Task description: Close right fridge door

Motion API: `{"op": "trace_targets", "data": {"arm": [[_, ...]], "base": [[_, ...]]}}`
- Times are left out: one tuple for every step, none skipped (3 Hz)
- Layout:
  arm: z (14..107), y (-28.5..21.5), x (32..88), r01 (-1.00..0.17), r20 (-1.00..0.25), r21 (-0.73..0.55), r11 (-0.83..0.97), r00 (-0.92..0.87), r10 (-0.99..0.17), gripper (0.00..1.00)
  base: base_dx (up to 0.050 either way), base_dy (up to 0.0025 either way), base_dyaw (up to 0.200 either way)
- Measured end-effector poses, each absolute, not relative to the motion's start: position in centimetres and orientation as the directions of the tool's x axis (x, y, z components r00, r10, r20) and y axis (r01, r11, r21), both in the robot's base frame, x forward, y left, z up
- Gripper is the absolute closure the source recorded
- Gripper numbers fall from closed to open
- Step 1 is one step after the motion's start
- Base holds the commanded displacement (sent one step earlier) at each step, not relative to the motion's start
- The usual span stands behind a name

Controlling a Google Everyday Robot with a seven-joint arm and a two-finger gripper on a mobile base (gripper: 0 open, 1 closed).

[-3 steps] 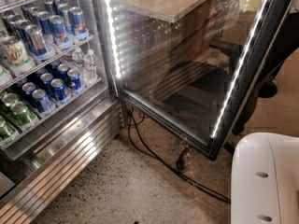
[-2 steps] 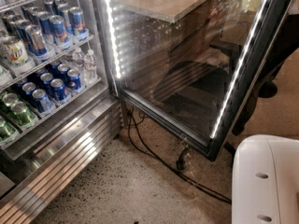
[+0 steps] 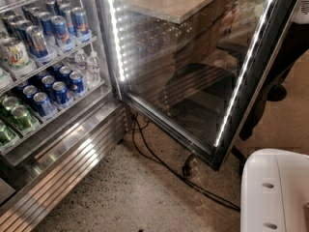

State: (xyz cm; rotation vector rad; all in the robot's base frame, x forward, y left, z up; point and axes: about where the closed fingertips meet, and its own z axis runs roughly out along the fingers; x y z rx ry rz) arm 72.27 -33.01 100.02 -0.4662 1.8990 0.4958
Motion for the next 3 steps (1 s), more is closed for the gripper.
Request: {"op": "trace_targets", "data": {"arm": [[98.9, -32.4, 71.2, -0.543, -0.918, 0.197, 0.816, -0.395, -0.041, 1.0], [96.9, -30.2, 69.8, -0.571, -0.885, 0.321, 0.755, -0.466, 0.025, 1.0], [96.9, -30.2, 69.8, -0.571, -0.885, 0.322, 0.755, -0.466, 0.025, 1.0]], "base": [[0.0, 0.0, 0.0], [0.0, 0.00003, 0.194], [-0.049, -0.00018, 0.001]]}}
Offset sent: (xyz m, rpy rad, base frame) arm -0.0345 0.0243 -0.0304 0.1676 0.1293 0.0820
